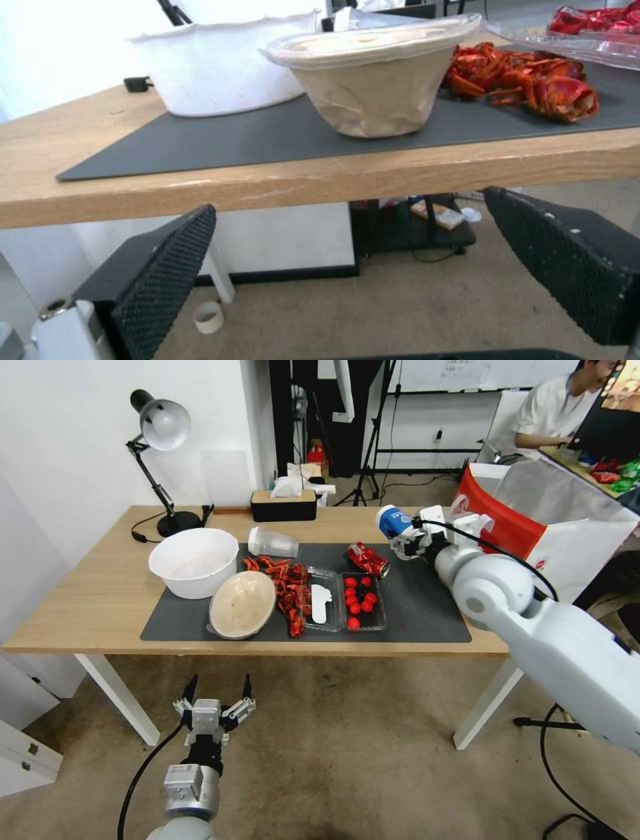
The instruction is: Pick up the trash from the table and place it into the takeout bag.
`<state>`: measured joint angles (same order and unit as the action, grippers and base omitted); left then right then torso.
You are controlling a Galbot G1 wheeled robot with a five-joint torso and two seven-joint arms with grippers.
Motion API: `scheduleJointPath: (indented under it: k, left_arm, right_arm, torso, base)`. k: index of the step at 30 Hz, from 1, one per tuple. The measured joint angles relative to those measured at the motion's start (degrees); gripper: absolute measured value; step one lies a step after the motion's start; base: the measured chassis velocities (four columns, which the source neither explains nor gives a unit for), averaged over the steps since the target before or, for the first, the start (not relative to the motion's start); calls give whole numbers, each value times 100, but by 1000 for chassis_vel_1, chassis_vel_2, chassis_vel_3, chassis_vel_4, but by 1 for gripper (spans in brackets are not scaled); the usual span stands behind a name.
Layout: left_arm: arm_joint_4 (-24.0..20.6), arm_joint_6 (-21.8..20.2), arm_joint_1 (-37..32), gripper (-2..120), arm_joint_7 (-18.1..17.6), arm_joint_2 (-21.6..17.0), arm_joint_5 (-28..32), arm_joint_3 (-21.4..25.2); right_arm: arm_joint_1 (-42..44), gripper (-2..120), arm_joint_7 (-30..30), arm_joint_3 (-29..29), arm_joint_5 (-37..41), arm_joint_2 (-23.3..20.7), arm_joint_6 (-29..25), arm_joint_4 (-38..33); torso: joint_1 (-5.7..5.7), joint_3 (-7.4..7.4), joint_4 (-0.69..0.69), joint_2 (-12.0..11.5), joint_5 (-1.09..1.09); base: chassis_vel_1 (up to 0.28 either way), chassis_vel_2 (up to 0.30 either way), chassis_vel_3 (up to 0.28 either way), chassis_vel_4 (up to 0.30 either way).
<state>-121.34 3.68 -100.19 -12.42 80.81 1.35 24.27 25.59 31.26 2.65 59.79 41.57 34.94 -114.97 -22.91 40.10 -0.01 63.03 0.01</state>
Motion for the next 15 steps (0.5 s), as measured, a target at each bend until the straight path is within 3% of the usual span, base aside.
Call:
scheduleJointPath:
  k: [5,10,15]
  left_arm:
    - [2,31,4,100,23,-144,-184,-3]
    - [7,43,19,100,30,-178,-188,-4]
    - [-20,112,-65,100,43,-96,-190,-176]
  right_arm:
    - [-24,65,163,-805,296,-401,-126,-279]
    - [-180,65,366,-1078,457,-666,-139,-238]
    - [-386,65,688,-1268,544,-1108,-179,303]
  torso:
    - [0,0,0,0,0]
    - [0,0,0,1,-2]
    - [0,0,-1,0,1]
  base:
    - [0,0,0,0]
    - [0,0,0,0]
    - [0,0,0,0]
